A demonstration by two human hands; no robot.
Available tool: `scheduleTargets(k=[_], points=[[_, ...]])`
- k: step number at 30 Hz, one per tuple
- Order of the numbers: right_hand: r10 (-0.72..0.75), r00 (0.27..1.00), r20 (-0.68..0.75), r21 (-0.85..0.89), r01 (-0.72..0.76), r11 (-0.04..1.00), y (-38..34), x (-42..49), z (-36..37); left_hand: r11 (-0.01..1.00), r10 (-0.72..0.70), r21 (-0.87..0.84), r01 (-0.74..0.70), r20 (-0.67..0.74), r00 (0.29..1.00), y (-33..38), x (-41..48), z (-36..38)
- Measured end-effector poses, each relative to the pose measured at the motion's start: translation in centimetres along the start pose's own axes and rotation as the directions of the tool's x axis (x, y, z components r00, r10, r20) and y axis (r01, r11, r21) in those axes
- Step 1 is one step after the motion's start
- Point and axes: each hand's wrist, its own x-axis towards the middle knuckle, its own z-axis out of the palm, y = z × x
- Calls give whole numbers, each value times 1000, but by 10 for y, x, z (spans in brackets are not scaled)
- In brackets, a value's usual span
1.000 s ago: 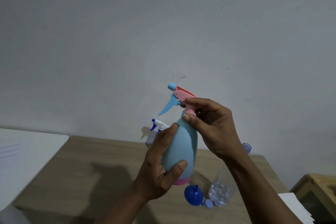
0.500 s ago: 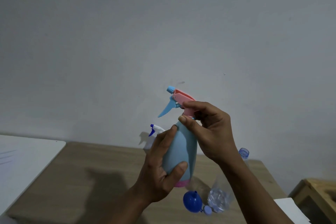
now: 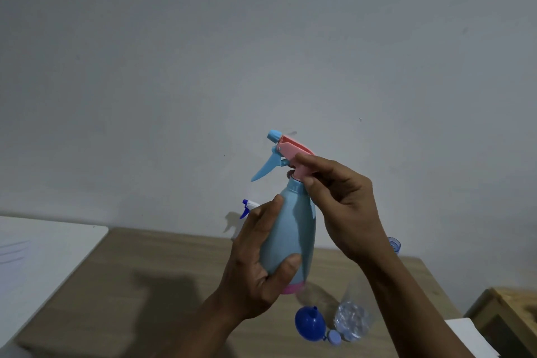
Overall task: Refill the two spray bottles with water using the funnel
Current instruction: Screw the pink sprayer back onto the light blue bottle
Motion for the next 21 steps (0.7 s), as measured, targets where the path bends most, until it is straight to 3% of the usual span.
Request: scheduleTargets(k=[7, 12, 21], points=[[-46, 995, -83, -126, 35, 991, 1, -3, 8, 1000, -14, -19, 14, -13, 1000, 2, -2, 6], [87, 986, 143, 36, -93, 995, -9, 2, -15, 996, -61, -64, 61, 13, 998, 4, 1, 1], [-25, 1000, 7, -147, 26, 989, -2, -5, 1, 992, 20, 122, -12, -59, 998, 11, 2, 9]])
